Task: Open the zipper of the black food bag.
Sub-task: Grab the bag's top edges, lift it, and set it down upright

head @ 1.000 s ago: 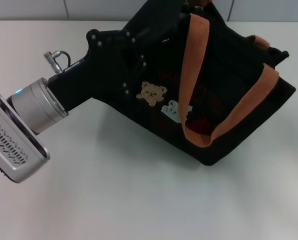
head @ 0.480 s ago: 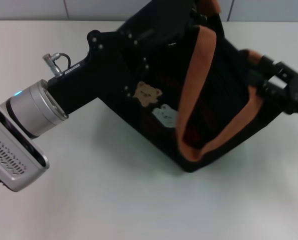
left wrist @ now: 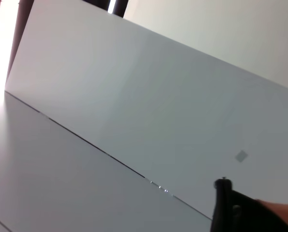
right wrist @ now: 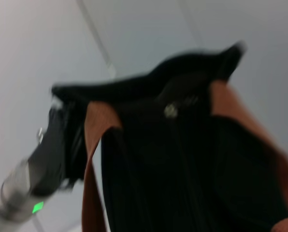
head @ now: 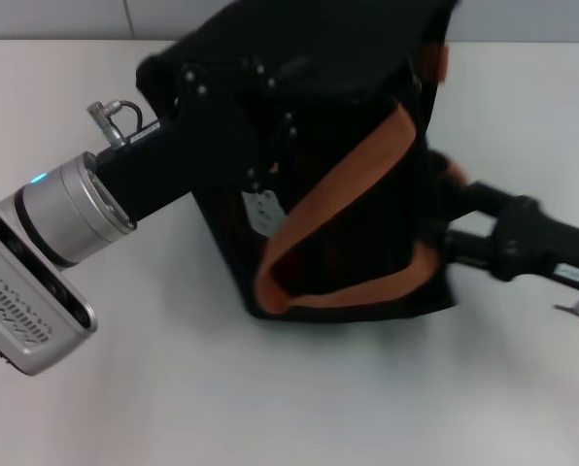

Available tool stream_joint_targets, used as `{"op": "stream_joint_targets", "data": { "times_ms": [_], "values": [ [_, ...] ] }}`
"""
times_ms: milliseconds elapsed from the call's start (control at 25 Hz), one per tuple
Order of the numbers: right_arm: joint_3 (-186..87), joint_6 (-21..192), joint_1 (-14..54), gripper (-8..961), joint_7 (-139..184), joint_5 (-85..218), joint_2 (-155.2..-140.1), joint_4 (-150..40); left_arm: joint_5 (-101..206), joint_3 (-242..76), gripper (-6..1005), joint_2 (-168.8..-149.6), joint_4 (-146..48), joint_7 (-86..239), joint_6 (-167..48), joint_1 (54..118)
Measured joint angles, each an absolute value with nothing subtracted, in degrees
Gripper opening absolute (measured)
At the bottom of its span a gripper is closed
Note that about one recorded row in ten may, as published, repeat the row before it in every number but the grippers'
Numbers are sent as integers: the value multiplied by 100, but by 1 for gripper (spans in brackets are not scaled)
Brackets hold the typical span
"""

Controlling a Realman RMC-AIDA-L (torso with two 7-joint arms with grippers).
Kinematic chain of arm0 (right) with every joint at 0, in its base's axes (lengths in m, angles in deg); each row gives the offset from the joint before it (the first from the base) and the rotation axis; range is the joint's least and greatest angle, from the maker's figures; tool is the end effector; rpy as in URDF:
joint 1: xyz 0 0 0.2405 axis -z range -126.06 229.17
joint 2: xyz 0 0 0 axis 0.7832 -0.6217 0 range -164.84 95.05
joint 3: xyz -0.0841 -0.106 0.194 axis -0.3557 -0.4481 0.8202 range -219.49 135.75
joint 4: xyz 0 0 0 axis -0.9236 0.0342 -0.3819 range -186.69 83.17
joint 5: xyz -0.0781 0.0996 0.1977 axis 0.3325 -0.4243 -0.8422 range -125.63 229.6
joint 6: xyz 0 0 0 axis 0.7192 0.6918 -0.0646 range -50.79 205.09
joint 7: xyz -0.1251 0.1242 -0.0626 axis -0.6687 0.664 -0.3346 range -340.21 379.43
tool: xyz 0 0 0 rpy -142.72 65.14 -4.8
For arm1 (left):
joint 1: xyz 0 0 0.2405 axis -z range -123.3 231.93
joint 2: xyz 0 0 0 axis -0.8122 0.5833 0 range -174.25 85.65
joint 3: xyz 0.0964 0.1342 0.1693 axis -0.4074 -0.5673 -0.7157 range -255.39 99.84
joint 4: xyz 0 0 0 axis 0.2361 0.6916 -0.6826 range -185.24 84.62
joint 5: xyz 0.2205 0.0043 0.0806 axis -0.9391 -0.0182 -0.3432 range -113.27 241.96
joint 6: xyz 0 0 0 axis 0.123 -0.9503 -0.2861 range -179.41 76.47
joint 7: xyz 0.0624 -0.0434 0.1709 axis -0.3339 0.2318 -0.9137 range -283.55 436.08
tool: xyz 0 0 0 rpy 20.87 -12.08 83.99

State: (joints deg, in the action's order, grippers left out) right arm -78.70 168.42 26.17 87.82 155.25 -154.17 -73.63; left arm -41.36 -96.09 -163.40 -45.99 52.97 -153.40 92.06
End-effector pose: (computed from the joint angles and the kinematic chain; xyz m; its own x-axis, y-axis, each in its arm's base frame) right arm 0.2614 0.3159 -0.0507 0.5940 -0.3657 -0.7165 -0.5758 -0.8153 -0.0612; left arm -0.1716 0.3306 -0.0486 0.4669 -0.8669 0.1747 -0.2822 -0.3332 -0.8996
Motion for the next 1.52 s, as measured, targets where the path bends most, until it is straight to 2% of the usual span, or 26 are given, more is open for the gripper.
{"op": "stream_joint_targets", "data": {
  "times_ms": [200,560,720,1280,1520],
  "values": [
    [-8517,16416,2383,805,8936,15521,-15433,-7331,-4136,-9678,110,-16347,-4647,5212,-15330,9163],
    [-7332,17911,3102,794,8807,14830,-15386,-7404,-4119,-9734,107,-16348,-4693,5144,-15362,8994],
    [-7101,18367,3144,790,8805,14419,-15413,-7187,-4120,-9792,106,-16347,-4741,5136,-15341,8986],
    [-7549,17563,2115,774,8729,14295,-15447,-6515,-4126,-9847,98,-16348,-4751,5130,-15326,8996],
    [-7559,17459,1938,584,8711,14294,-15446,-6367,-4130,-9852,97,-16348,-4750,5130,-15339,8998]
  ]
}}
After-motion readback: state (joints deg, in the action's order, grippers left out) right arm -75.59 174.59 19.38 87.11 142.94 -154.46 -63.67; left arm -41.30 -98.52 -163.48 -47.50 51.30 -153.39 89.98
